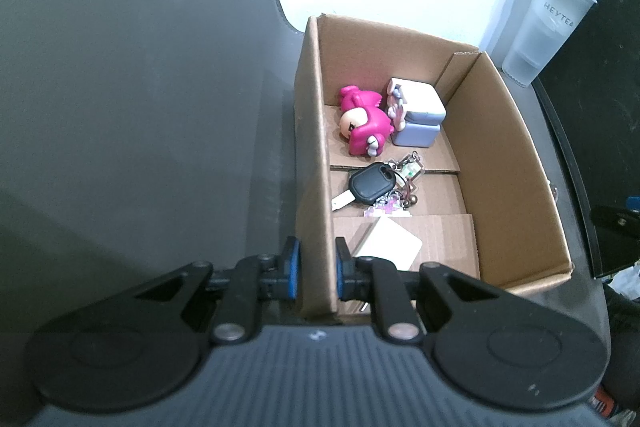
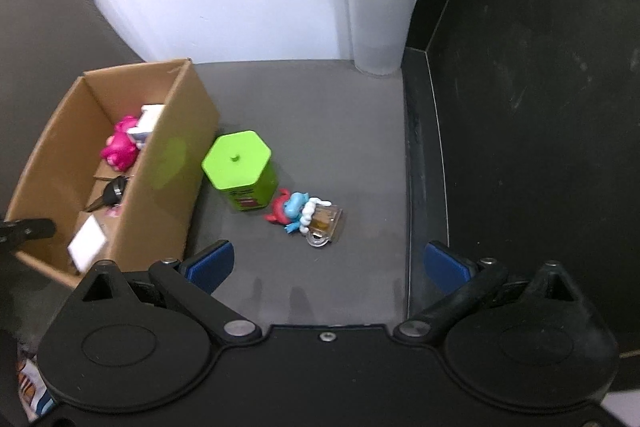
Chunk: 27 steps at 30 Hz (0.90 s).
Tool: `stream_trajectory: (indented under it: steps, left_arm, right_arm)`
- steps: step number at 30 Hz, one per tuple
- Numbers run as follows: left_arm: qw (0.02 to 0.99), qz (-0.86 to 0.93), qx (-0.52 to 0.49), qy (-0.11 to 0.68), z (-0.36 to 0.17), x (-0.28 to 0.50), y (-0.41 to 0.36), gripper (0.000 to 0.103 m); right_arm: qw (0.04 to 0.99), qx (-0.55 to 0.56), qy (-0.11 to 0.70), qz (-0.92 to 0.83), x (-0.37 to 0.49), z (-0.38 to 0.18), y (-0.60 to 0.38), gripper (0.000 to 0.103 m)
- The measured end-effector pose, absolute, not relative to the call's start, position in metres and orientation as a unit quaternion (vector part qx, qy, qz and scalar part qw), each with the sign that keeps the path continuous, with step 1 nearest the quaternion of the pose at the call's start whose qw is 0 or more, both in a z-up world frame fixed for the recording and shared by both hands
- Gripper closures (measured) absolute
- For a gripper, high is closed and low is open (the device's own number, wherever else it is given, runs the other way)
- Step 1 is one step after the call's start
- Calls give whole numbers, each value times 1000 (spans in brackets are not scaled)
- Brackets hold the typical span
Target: Organize rigid objects
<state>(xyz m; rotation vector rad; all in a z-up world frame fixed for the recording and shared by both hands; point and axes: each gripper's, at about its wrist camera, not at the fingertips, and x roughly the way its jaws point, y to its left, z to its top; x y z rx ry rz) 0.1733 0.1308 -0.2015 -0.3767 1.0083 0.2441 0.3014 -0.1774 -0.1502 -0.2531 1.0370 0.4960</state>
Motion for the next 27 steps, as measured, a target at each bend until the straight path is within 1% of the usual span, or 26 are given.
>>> stream_trajectory:
  steps: [7, 13, 22, 26, 27]
  left_arm:
    - [851, 116, -179, 479, -201, 173, 131, 87]
    - [852, 116, -179, 479, -202, 173, 130, 87]
    - [851, 116, -179, 479, -202, 173, 130, 87]
    - [851, 116, -180, 479, -202, 173, 130, 87]
    - [851, 116, -180, 479, -202, 173, 130, 87]
  right_arm:
    - [825, -137, 500, 223, 317, -180, -158, 7]
    - [824, -153, 501, 215, 327, -196, -144, 8]
    - [807, -227, 489, 239, 333, -212, -123, 8]
    - [797, -242, 490, 256, 339, -218, -116, 14]
    - [795, -249, 489, 260, 339, -219, -114, 17]
